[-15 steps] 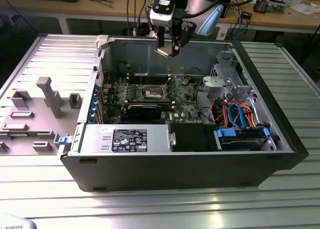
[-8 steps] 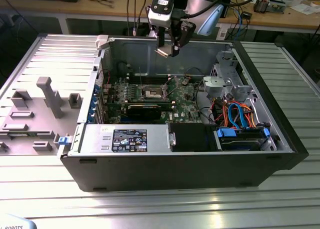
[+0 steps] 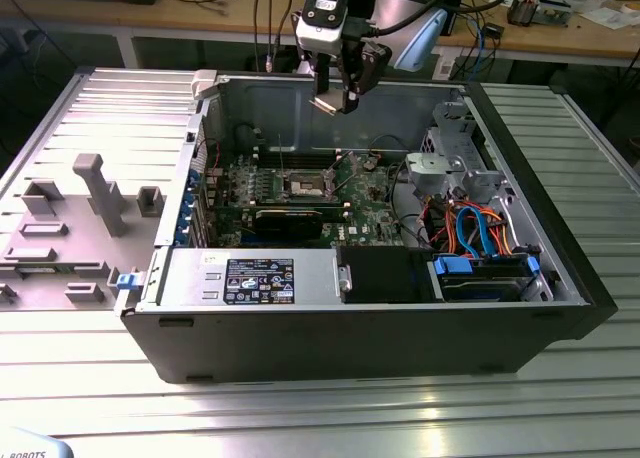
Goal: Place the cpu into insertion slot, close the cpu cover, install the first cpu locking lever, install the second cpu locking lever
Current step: 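Place the cpu into insertion slot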
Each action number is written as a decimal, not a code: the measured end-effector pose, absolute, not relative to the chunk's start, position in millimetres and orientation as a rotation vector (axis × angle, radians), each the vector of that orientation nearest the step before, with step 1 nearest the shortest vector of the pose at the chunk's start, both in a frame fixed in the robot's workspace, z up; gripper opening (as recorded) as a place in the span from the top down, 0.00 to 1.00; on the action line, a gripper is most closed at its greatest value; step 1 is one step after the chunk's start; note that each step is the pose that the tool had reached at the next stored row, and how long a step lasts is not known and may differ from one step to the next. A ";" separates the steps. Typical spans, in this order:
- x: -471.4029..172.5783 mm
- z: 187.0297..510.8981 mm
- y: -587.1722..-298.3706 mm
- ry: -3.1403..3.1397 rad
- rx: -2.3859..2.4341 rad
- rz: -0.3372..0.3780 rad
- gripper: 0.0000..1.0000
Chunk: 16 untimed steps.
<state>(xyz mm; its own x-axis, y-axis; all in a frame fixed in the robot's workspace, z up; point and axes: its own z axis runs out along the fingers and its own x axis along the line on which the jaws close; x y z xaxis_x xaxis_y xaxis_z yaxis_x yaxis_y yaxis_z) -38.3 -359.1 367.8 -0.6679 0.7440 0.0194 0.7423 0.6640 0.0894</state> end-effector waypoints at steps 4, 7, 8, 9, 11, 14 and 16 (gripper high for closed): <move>-38.4 367.8 -359.1 2.836 1.297 0.140 0.45; -38.4 367.8 -359.1 2.811 1.347 0.139 0.45; -38.3 367.8 -359.1 2.803 1.363 0.139 0.45; -38.3 367.8 -359.1 2.800 1.369 0.139 0.45; -38.4 367.8 -359.1 2.799 1.371 0.138 0.45; -38.4 367.8 -359.1 2.799 1.371 0.138 0.45; -38.4 367.8 -359.1 2.799 1.371 0.139 0.45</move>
